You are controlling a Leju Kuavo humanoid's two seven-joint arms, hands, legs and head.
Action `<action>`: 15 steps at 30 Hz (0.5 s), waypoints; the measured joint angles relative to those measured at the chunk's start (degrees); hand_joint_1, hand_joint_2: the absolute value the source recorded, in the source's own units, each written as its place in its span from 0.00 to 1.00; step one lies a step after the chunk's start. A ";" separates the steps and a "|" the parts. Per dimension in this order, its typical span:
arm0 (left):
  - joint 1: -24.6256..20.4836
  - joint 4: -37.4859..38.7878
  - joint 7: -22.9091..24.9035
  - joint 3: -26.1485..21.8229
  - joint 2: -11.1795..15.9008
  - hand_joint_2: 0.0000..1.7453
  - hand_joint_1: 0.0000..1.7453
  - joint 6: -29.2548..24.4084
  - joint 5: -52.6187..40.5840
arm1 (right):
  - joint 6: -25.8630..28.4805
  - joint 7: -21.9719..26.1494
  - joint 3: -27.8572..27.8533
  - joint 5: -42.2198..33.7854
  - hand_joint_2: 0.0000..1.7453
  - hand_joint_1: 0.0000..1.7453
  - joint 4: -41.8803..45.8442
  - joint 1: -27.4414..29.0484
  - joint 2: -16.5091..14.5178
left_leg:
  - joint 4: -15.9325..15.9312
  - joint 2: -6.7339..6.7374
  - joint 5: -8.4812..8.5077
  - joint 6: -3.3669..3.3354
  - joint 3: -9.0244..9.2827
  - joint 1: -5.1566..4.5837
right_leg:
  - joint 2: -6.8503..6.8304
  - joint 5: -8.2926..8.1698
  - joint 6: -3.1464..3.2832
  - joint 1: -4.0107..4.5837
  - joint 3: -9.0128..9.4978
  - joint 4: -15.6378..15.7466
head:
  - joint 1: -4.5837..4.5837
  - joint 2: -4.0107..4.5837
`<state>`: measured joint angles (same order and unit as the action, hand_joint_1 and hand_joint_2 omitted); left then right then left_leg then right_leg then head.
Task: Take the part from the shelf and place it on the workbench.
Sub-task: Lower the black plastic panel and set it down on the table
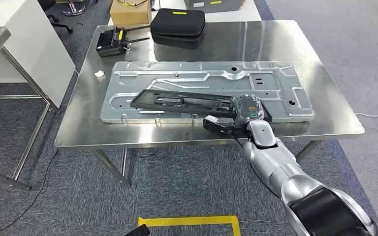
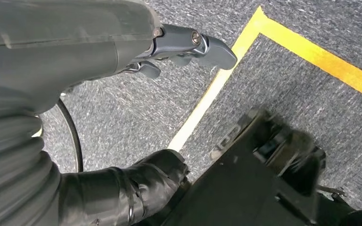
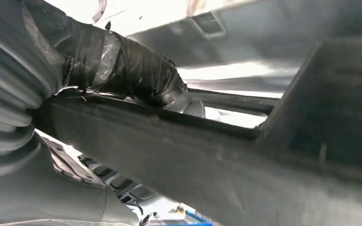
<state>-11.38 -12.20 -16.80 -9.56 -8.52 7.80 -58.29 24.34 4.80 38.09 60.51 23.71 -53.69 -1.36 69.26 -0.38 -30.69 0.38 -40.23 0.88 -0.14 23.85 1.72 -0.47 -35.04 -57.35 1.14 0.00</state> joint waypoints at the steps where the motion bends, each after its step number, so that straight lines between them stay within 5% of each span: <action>1: 0.00 0.00 0.05 0.07 0.00 1.00 0.00 0.01 -0.03 | -0.16 -0.02 0.00 0.12 1.00 1.00 -0.36 0.05 -0.28 | 3.38 0.00 -1.25 0.19 -1.53 0.05 | 0.07 0.03 0.04 0.01 -0.02 -0.04 | -0.01 0.00; 3: -0.01 0.00 0.10 0.18 0.00 1.00 0.00 0.02 -0.08 | -0.18 -0.02 0.00 0.33 1.00 1.00 -1.06 0.34 -0.86 | 4.69 0.02 -0.65 0.48 -2.12 0.22 | 0.22 0.12 -0.04 0.00 0.00 -0.20 | -0.01 0.00; 7: -0.15 0.00 0.11 0.29 -0.02 1.00 0.00 0.08 -0.19 | 0.80 -0.31 0.01 1.35 1.00 1.00 -2.11 0.96 -1.92 | -8.54 0.05 5.13 0.27 4.41 0.34 | 0.49 0.93 -1.06 0.07 -0.40 -1.58 | -0.02 0.00; 11: -0.16 0.00 0.25 0.37 -0.11 1.00 0.00 0.18 -0.50 | 5.83 -1.22 0.01 2.73 1.00 1.00 -2.77 2.05 -2.44 | -10.10 -0.09 5.39 -1.02 5.07 0.16 | 0.49 1.20 -2.06 0.15 -0.79 -2.08 | -0.09 0.00; 13: -0.20 0.00 0.34 0.41 -0.24 1.00 0.00 0.18 -0.68 | 9.00 -1.67 0.01 3.03 1.00 1.00 -2.93 2.71 -2.62 | -10.42 -0.04 5.64 -1.72 5.16 0.32 | 0.38 3.09 -2.64 -0.03 -1.93 -4.67 | -0.11 0.00; 15: -0.22 0.00 0.51 0.46 -0.38 1.00 0.00 0.19 -0.83 | 10.23 -1.88 0.01 3.82 1.00 1.00 -3.16 3.26 -2.87 | -10.46 0.01 5.66 -2.03 5.15 0.31 | 0.30 6.60 -3.06 -0.17 -4.95 -11.34 | -0.12 0.00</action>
<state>-11.60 -12.20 -16.29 -9.10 -8.91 7.98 -59.12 34.58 2.92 38.10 64.32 20.56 -50.43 -4.22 58.80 -0.37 -25.03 -1.65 -35.08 1.20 0.16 30.45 -1.33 -0.64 -39.99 -68.69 1.02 0.00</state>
